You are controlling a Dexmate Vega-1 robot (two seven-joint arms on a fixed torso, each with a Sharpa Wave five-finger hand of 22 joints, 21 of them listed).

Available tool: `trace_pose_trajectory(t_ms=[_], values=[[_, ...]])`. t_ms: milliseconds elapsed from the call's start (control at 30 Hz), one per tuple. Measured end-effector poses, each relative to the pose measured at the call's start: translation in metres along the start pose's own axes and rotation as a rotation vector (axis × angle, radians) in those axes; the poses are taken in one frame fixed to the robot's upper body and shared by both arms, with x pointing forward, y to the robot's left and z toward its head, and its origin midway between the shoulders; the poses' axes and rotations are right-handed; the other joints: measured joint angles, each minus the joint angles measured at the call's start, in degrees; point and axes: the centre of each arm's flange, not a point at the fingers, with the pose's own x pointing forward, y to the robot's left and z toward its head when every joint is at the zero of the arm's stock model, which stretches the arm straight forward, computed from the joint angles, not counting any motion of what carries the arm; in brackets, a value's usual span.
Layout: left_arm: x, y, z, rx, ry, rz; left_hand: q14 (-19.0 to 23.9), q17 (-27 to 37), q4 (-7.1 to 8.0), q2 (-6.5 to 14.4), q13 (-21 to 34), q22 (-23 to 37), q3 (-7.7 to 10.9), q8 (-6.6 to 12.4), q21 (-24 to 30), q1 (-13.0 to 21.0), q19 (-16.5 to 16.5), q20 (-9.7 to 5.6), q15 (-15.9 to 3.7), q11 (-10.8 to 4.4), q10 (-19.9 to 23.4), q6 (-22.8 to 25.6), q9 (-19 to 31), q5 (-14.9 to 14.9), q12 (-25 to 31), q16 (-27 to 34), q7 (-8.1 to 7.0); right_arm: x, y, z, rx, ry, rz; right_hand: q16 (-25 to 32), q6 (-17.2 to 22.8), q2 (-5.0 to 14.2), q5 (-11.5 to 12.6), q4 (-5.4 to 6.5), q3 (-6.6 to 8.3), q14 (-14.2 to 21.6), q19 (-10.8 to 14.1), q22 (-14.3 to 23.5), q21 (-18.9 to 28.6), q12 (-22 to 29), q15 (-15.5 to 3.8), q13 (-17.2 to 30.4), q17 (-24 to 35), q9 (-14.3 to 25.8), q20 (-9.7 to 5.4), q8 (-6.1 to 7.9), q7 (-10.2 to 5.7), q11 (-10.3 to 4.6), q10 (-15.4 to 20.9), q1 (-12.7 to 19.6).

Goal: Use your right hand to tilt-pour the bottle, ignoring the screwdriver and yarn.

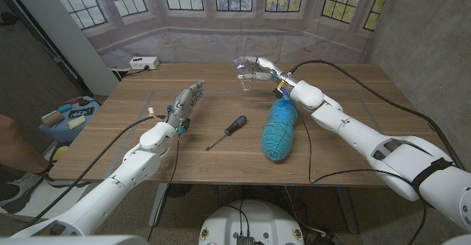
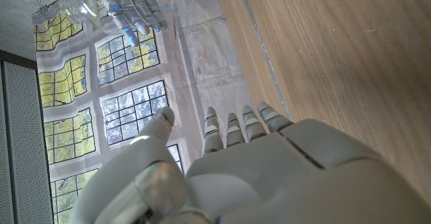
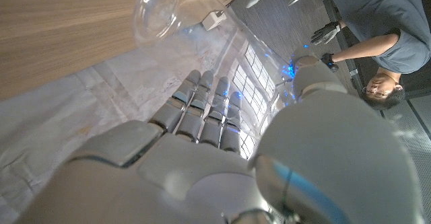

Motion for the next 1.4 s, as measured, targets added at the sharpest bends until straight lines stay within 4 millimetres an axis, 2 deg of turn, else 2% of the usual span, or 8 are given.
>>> trace_pose_trajectory(t_ms=[500, 800, 867, 1400], values=[[-0.003, -0.002, -0.003, -0.002, -0.001, 0.01, 0.3, 0.0, -0.07, 0.0, 0.0, 0.0, 0.07, 0.0, 0.0, 0.0, 0.0, 0.0, -0.32, 0.0, 0.0, 0.0, 0.0, 0.0, 0.0, 0.0, 0.0, 0.003, 0.004, 0.01, -0.136, -0.028, -0.037, 0.0, 0.3, 0.09, 0.0, -0.27, 0.27, 0.9, 0.5, 0.0, 0.0, 0.4, -0.31, 0.3, 0.3, 0.0, -0.11, 0.0, -0.32, 0.19, 0.2, -0.1], [-0.005, -0.001, -0.004, -0.002, -0.006, 0.022, 0.3, 0.0, -0.06, 0.0, 0.0, 0.0, 0.06, 0.0, 0.0, 0.0, 0.0, 0.0, -0.31, 0.0, 0.0, 0.0, 0.0, 0.0, 0.0, 0.0, 0.0, 0.01, 0.008, 0.016, -0.172, -0.044, -0.027, 0.0, 0.3, 0.31, 0.0, -0.15, 0.38, 0.9, 0.8, 0.0, 0.0, 0.6, -0.31, 0.3, 0.3, 0.0, 0.06, -0.01, -0.32, 0.19, 0.2, 0.2], [-0.008, 0.0, -0.004, -0.002, -0.006, 0.027, 0.3, 0.0, -0.06, 0.0, 0.0, 0.0, 0.06, 0.0, 0.0, 0.0, 0.0, 0.0, -0.31, 0.0, 0.0, 0.0, 0.0, 0.0, 0.0, 0.0, 0.0, 0.012, 0.011, 0.018, -0.245, -0.051, -0.045, 0.0, 0.3, 0.31, 0.0, -0.07, 0.46, 1.4, 1.2, 0.0, 0.0, 0.6, -0.27, 0.6, 0.3, 0.0, 0.0, -0.01, -0.32, 0.19, 0.2, 0.2], [-0.011, 0.002, -0.003, -0.001, -0.015, 0.033, 0.3, 0.0, -0.23, 0.0, 0.0, 0.0, 0.23, 0.0, 0.0, 0.0, 0.0, 0.0, -0.31, 0.0, 0.0, 0.0, 0.0, 0.0, 0.0, 0.0, 0.0, 0.024, 0.017, 0.034, -0.367, -0.084, -0.042, 0.0, 0.6, 0.43, -0.2, -0.53, 0.93, 1.7, 1.2, 0.0, 0.0, 0.6, -0.29, 0.8, 0.5, 0.0, -0.01, -0.01, -0.22, 0.19, 0.2, 0.3]])
